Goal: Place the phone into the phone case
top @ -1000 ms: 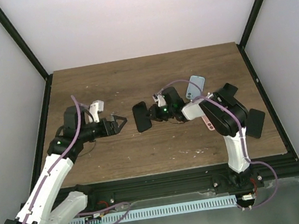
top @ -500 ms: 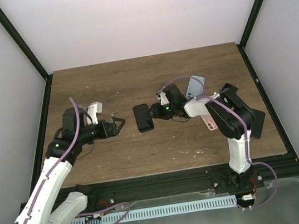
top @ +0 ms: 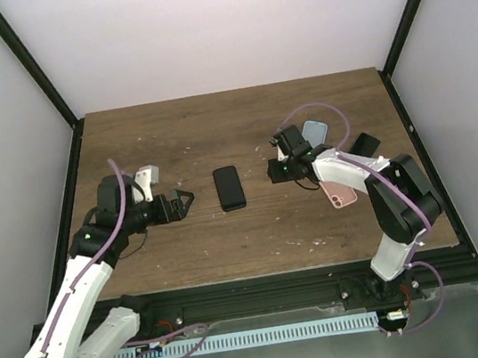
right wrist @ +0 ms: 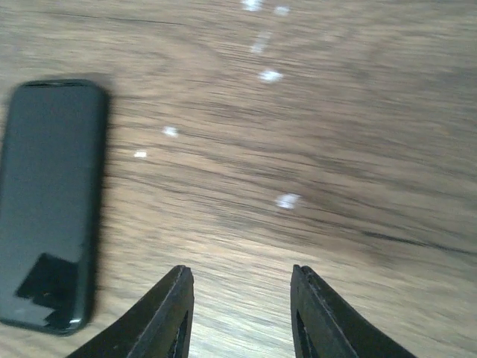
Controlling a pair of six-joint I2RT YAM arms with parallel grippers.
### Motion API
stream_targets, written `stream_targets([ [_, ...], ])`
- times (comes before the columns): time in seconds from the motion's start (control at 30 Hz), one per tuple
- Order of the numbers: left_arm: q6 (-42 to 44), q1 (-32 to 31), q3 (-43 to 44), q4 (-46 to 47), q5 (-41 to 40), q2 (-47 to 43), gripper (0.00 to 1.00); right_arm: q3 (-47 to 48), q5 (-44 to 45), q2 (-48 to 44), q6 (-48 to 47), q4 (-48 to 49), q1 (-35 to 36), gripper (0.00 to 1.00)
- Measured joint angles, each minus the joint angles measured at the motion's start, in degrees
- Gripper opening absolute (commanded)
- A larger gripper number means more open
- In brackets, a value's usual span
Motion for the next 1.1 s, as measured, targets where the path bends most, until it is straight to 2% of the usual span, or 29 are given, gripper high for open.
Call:
stream_targets([
  [0.4, 1.0, 0.0, 0.0, -0.2, -0.8, -1.9, 1.0, 0.0, 12.7, -0.7, -6.4, -10.7, -8.2, 0.36],
  [0.57, 1.0, 0.0, -0.1, -0.2, -0.8, -2.3, 1.0, -1.0, 13.1, -0.7, -8.1, -11.3, -12.5, 0.37],
  [0.8, 1.0, 0.0, -0.5, -0.2, -0.8, -2.2, 1.0, -2.1, 11.2, 0.0, -9.5, -11.5, -13.6, 0.37],
  [0.97, 1.0, 0.0, -0.8, -0.2, -0.8, -2.4, 0.99, -2.0, 10.9, 2.8, -9.8, -11.5, -13.6, 0.22],
  [1.1, 1.0, 0.0, -1.6, -0.2, -1.0, -3.0, 1.0, -2.0, 10.1, 2.7, -9.3, -11.3, -13.5, 0.03],
])
